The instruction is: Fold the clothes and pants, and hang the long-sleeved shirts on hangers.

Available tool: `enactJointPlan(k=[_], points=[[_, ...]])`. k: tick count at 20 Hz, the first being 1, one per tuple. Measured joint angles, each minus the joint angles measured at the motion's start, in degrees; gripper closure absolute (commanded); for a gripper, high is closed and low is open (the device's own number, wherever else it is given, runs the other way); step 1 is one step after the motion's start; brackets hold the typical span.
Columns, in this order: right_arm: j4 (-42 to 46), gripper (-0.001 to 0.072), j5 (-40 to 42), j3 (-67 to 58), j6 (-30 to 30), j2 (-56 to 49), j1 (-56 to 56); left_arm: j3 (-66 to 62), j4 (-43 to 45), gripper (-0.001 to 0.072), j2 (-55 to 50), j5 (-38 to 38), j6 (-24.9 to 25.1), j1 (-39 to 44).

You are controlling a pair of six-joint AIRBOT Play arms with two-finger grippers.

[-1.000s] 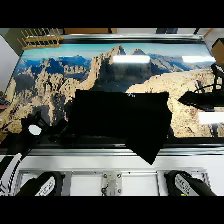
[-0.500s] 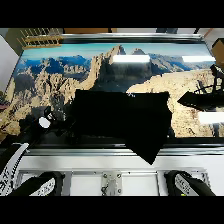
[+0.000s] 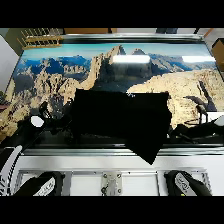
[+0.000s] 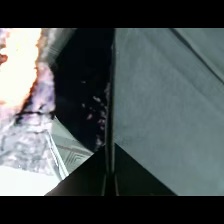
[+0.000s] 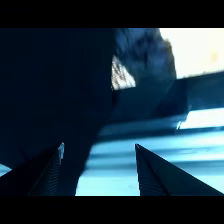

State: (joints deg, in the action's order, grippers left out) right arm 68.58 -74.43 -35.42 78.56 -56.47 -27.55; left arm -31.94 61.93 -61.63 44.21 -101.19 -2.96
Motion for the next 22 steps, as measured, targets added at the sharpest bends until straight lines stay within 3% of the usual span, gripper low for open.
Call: enactJointPlan(k=[5, 14, 15, 16, 17, 19, 22], points=[[-4.3, 0.0225, 3.8, 9.8, -1.7, 0.0, -0.1, 0.0, 0.1, 0.0703, 1.2, 1.0, 1.3, 0.7], [-8.7, 0.0229, 8.9, 12.1, -2.0, -4.6, 12.0, 0.0, 0.1, 0.0703, 1.4, 1.1, 1.8, 0.8], [-9.2, 0.0326, 9.3, 12.1, -1.9, -4.9, 12.7, 0.0, 0.1, 0.0703, 1.4, 1.1, 1.8, 0.8], [-9.2, 0.0494, 10.0, 12.1, -1.9, -5.1, 13.2, 0.0, 0.1, 0.0703, 1.4, 1.1, 1.8, 0.8], [-9.0, 0.0523, 11.0, 12.2, -2.0, -5.4, 13.6, 0.0, 0.1, 0.0703, 1.4, 1.2, 1.8, 0.8], [-8.9, 0.0702, 11.9, 12.1, -2.7, -5.5, 14.0, 0.0, 0.1, 0.0703, 1.4, 1.2, 1.8, 0.8], [-8.6, 0.0703, 11.1, 10.9, -3.6, -5.1, 14.3, 0.0, 0.5, 0.0703, 1.8, 1.8, 1.8, 0.5]])
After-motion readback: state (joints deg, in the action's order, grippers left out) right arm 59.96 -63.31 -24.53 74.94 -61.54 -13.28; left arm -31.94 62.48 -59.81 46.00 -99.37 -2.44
